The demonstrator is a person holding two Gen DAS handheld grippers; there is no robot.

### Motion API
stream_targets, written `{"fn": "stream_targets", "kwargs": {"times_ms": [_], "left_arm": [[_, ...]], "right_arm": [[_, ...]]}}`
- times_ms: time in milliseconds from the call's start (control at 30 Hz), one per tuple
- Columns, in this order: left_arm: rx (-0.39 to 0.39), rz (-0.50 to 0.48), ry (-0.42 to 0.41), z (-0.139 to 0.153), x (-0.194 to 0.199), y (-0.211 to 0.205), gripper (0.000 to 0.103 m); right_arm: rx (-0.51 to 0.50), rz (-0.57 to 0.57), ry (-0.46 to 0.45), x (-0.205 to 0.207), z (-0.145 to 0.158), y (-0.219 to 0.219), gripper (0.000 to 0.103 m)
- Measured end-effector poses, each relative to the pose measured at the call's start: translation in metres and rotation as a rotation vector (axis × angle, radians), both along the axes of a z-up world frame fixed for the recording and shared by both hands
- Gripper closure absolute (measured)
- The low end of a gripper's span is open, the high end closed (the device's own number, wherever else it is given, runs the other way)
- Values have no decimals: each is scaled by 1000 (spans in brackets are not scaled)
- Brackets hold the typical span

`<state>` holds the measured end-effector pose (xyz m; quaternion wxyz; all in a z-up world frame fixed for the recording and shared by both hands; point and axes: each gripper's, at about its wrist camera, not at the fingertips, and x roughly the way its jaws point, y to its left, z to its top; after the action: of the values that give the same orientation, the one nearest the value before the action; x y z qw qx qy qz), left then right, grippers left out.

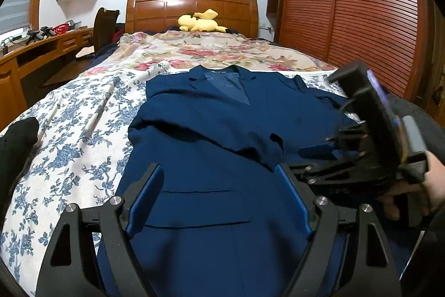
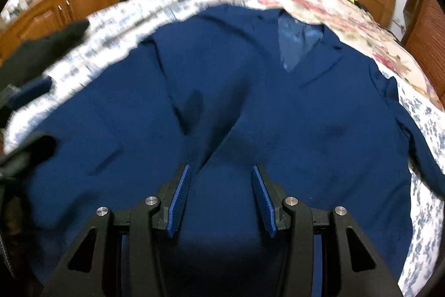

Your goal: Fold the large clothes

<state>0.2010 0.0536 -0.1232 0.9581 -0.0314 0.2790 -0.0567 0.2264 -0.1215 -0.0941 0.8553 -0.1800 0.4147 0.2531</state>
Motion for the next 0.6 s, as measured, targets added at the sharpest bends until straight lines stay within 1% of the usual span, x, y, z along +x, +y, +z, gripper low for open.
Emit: {"fn": "stream_targets", "kwargs": {"times_ms": [33,100,167,200,300,367,400,533,600], "left_arm": [[-3,-1,0,0,0,1,20],[-7,-3,-1,0,-1,1,20],[-7,-8,-1,0,-1,0,20],[-6,-10,-1,-1,-1,0,20],[-6,-15,-4,0,-2,0,20],[-9,-24,-8,1,-4,-1,20],[-9,-27,-9,1,-5,-2,20],[-11,-35,-13,1,-7,-2,20],[-17,-41,-15,1,-8,-2,20]], "right_arm": [[-4,-5,-1,0,-1,0,63],[15,-8,2,-1,0,-4,86],[43,-26,-5,-5,6,-11,93],[60,-41,-25,-8,11,-16,95],[113,-88,-82,-19,26,-35,96],[174,-106,-99,-28,33,-49,96],[188,-123,-105,-32,34,-54,96],[222,-193,-128,-44,35,-75,97],[213,-218,-148,-51,35,-82,97]]}}
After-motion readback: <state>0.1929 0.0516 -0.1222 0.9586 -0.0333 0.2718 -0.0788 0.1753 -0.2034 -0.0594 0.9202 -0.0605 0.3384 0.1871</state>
